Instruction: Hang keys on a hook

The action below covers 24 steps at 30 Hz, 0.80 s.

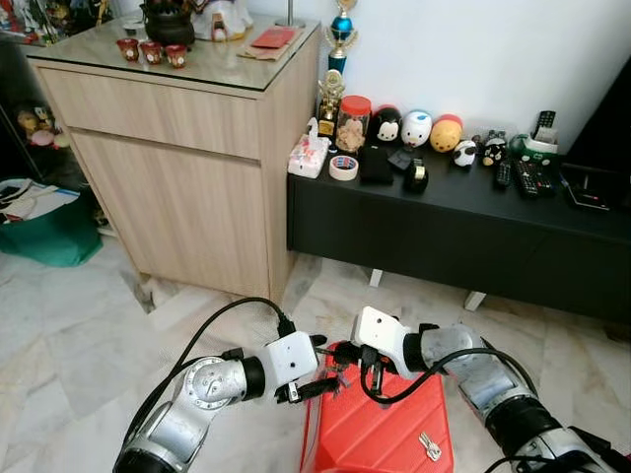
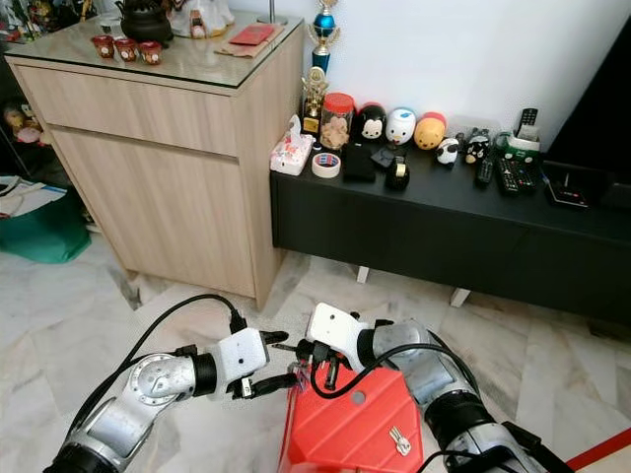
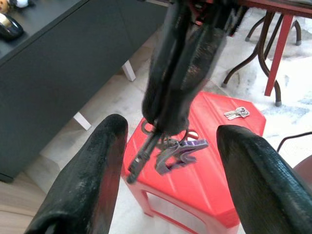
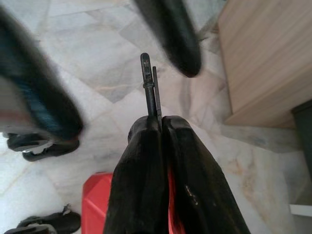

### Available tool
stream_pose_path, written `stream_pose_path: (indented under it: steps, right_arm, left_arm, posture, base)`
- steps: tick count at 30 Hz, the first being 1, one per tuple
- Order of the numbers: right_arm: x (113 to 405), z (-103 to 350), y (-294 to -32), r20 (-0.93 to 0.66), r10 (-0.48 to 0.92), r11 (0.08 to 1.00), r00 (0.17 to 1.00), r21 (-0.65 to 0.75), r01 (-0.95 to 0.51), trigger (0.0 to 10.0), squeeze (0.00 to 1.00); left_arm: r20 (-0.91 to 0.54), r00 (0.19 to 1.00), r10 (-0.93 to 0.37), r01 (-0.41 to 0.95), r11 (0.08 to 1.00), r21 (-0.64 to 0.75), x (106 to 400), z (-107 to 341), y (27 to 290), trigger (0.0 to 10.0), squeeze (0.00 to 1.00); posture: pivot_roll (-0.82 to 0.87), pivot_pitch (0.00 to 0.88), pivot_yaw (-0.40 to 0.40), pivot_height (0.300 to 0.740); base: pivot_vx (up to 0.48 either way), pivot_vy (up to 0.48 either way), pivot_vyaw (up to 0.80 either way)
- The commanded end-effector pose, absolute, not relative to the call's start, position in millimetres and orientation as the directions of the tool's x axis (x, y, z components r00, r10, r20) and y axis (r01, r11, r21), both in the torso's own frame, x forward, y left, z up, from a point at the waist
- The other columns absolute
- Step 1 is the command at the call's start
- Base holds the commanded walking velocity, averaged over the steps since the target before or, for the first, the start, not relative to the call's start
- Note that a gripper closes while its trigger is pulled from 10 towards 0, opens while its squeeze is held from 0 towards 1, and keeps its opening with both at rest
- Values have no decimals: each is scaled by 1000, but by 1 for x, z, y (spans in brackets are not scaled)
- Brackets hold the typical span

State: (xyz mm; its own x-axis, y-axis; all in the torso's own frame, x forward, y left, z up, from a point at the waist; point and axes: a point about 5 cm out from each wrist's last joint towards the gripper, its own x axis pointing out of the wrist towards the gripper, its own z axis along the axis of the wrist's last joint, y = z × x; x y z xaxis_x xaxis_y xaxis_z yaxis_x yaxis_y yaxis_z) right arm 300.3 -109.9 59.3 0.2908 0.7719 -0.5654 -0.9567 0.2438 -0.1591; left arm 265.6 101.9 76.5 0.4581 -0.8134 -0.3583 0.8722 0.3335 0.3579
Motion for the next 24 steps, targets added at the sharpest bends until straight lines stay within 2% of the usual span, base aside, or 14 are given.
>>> stream_pose_path:
  steps: [1,4,13,14,15,16,17,19,20,22,23,24]
  right_arm:
    - [301,65,-107,-552,782,222,288,-185,-957,10000,0]
    - [300,63,-107,-556,781,219,285,-184,-958,10000,0]
    - [298,63,-107,-556,780,213,286,-194,-958,10000,0]
    - [299,64,-106,-548,783,227,296,-192,-955,10000,0]
    - [299,64,-106,-548,783,227,296,-192,-955,10000,0]
    - [299,64,-107,-547,783,227,296,-192,-955,10000,0]
    - [299,64,-107,-549,782,225,295,-192,-955,10000,0]
    - [299,64,-107,-549,782,225,295,-193,-955,10000,0]
    - [298,64,-107,-547,783,226,297,-193,-955,10000,0]
    - [299,65,-107,-537,788,236,301,-189,-953,10000,0]
    - [299,66,-107,-530,792,242,304,-184,-953,10000,0]
    - [299,66,-107,-530,792,242,304,-184,-953,10000,0]
  left_arm:
    - [-384,472,-794,867,339,365,271,76,103,10000,0]
    - [-368,499,-785,853,370,368,275,77,103,10000,0]
    - [-407,488,-773,862,352,365,276,75,106,10000,0]
    - [-412,488,-769,862,352,364,276,74,107,8745,0]
    - [-412,488,-769,862,352,364,276,74,107,8745,0]
    - [-424,478,-769,869,344,356,276,73,108,3961,0]
    - [-428,471,-771,874,341,346,275,72,108,3098,0]
    - [-436,460,-773,879,330,343,274,71,108,3294,0]
    - [-444,456,-772,881,321,347,273,71,109,4118,0]
    - [-449,453,-770,883,318,345,273,70,109,4275,0]
    - [-449,454,-769,882,320,345,273,70,109,3686,0]
    - [-449,454,-769,882,320,345,273,70,109,3686,0]
  posture:
    - [115,0,-92,740]
    - [113,0,-90,740]
    - [111,0,-88,740]
    - [111,0,-87,740]
    - [111,0,-87,740]
    - [111,0,-87,740]
    - [110,0,-86,740]
    - [109,0,-84,740]
    - [110,0,-85,740]
    - [110,0,-85,740]
    - [107,0,-84,740]
    - [107,0,-84,740]
  base:
    - [0,0,0]
    - [0,0,0]
    - [0,0,0]
    - [0,0,0]
    - [0,0,0]
    - [0,0,0]
    - [0,0,0]
    - [0,0,0]
    - [0,0,0]
    - [0,0,0]
    - [0,0,0]
    - [0,0,0]
